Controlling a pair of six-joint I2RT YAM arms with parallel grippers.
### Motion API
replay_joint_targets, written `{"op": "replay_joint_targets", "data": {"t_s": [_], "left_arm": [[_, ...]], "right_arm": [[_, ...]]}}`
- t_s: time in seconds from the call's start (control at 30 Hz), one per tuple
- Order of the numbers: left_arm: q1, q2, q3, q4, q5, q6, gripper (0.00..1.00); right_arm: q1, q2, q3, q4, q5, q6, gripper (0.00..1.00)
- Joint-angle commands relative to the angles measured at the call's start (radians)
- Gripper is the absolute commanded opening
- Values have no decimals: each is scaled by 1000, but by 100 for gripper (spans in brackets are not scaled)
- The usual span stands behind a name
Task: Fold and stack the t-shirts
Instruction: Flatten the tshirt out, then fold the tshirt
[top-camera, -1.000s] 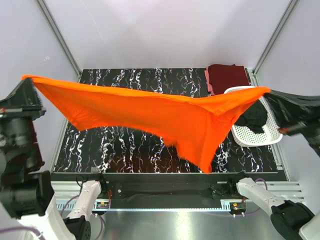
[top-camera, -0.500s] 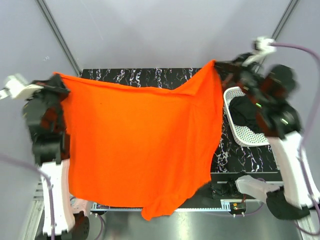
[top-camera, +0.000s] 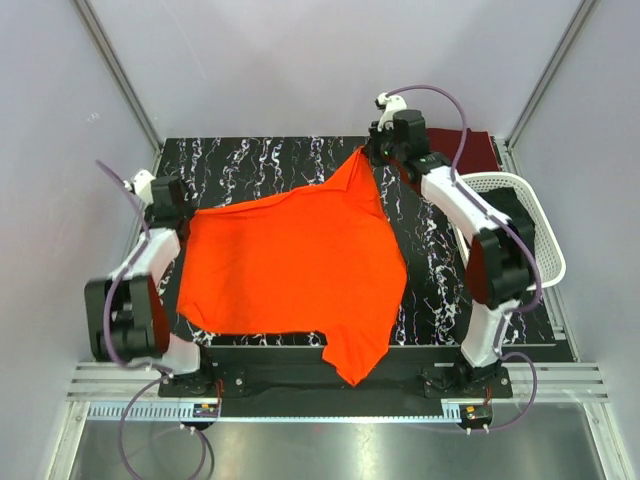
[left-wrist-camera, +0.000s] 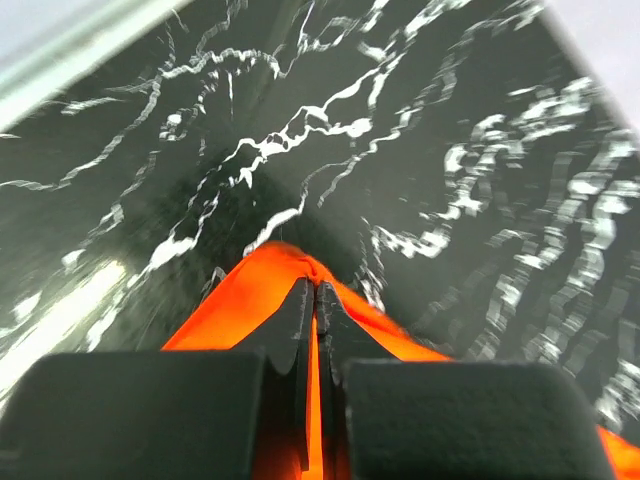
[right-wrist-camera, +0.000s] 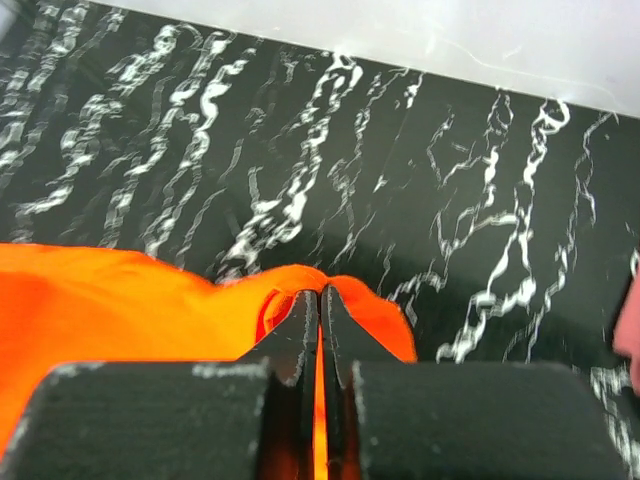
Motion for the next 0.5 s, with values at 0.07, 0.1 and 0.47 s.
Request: {"op": "replay_joint_targets", "data": {"t_s": [0.07, 0.1, 0.47], "left_arm": [[45, 285, 263, 128, 68, 12, 0], [51, 328, 311, 108, 79, 19, 0], [100, 497, 500, 33, 164, 41, 0]], "right_arm": [[-26, 204, 266, 65, -24, -63, 0], [-29, 233, 298, 50, -31, -62, 0], [-40, 459, 662, -160, -68, -68, 0]]}}
